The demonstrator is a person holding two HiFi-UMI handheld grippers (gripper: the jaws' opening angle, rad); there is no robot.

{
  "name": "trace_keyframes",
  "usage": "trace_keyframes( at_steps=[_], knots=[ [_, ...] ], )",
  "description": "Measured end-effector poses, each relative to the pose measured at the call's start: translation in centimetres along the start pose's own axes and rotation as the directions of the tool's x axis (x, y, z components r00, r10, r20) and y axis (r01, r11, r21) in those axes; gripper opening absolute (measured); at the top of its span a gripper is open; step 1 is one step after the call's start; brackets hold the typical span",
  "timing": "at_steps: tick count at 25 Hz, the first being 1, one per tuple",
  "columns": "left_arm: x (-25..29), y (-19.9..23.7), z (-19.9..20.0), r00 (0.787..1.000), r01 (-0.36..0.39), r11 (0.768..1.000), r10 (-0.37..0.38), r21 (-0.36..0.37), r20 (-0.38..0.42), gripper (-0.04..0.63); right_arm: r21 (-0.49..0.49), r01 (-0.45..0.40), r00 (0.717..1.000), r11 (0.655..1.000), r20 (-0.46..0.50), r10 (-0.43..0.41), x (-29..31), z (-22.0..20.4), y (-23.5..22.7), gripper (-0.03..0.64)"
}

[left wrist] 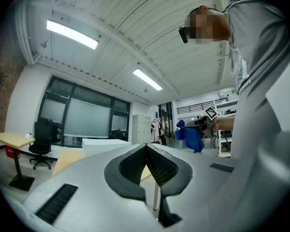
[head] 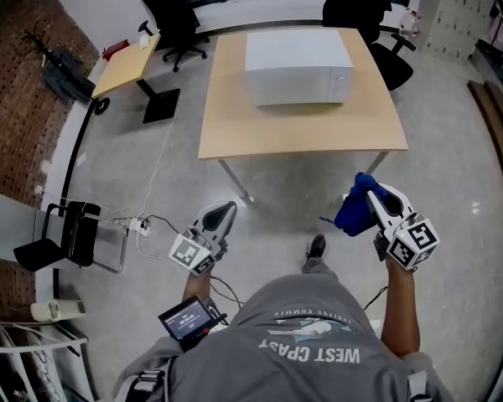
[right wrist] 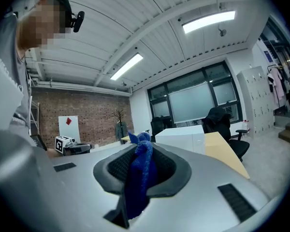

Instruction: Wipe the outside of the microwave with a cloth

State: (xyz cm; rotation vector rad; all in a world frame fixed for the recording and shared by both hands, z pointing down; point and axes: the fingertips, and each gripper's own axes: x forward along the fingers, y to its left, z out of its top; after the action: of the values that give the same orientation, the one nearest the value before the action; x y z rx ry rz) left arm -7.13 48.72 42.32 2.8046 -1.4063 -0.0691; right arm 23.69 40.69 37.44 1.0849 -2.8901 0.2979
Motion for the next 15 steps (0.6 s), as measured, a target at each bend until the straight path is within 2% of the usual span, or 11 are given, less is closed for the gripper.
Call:
trace_keyframes(
  at_steps=[7, 15],
  knots=[
    [6.8, 5.6, -1.1, 0.998, -0.062, 0.998, 0.062, -0.007, -0.022, 0.023, 0.014, -0.056, 0.998, 0.998, 0.002, 0.056, 8.5, 0.4, -7.4, 0.071],
    [16.8, 9.2, -1.8, 0.997, -0.081, 0.997, 0.080, -0.007, -0.022, 0.023, 0.001, -0.101, 0.994, 0.995, -0.030, 0.101, 15.5, 0.7, -15.9, 0.071]
  ],
)
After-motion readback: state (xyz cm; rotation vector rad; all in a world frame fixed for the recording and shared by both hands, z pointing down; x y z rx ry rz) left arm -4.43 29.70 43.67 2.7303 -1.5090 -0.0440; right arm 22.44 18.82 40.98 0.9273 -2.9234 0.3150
